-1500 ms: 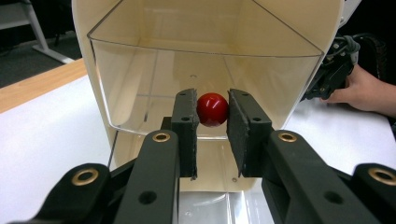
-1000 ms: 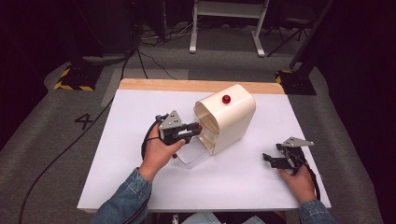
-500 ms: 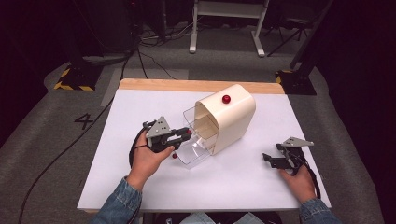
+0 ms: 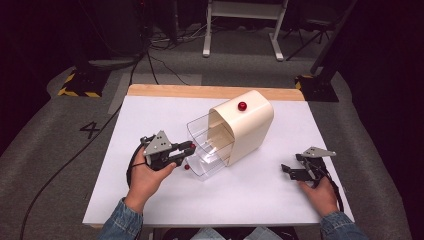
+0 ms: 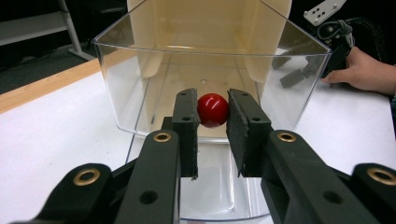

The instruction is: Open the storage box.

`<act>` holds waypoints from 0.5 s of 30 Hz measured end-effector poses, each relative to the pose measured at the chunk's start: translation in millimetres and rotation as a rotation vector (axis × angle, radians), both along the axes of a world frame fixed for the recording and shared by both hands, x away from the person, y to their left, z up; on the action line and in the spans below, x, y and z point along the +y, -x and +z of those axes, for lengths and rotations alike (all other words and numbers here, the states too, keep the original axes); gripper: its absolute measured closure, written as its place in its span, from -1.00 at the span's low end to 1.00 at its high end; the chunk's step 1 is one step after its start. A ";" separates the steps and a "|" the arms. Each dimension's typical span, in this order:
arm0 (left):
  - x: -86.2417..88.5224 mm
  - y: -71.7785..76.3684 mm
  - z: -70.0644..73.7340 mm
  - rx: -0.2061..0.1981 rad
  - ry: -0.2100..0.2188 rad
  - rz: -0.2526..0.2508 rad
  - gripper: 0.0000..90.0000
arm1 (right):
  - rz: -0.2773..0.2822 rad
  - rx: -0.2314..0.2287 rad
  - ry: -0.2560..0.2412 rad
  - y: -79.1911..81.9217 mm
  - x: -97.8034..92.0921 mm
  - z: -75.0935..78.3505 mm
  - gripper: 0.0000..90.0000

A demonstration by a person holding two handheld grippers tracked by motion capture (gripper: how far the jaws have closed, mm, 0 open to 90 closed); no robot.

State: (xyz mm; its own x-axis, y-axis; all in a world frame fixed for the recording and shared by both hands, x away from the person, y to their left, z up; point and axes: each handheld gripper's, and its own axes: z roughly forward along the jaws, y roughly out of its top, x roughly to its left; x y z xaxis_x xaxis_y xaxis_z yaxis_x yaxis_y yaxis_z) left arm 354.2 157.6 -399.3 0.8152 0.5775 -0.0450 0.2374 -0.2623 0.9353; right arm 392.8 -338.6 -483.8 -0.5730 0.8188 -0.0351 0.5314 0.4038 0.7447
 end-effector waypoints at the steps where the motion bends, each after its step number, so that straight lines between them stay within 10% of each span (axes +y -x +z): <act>1: 0.0 0.0 0.0 0.000 0.000 0.000 0.64 | 0.000 0.000 0.000 0.0 0.0 0.0 -0.53; 11: 4.4 -1.0 -5.5 0.040 0.012 -0.008 0.63 | 0.000 0.000 0.000 0.0 0.0 0.0 -0.53; 15: 7.5 -1.6 -10.0 0.062 0.000 -0.003 0.27 | 0.000 0.000 0.000 0.0 0.0 0.0 -0.53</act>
State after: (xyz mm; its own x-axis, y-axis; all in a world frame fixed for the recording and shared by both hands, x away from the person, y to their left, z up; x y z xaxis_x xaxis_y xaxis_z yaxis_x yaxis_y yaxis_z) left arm 355.8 165.1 -409.3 0.8125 0.5751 -0.0958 0.2943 -0.2627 0.9189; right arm 392.7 -338.6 -483.8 -0.5728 0.8189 -0.0348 0.5316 0.4035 0.7447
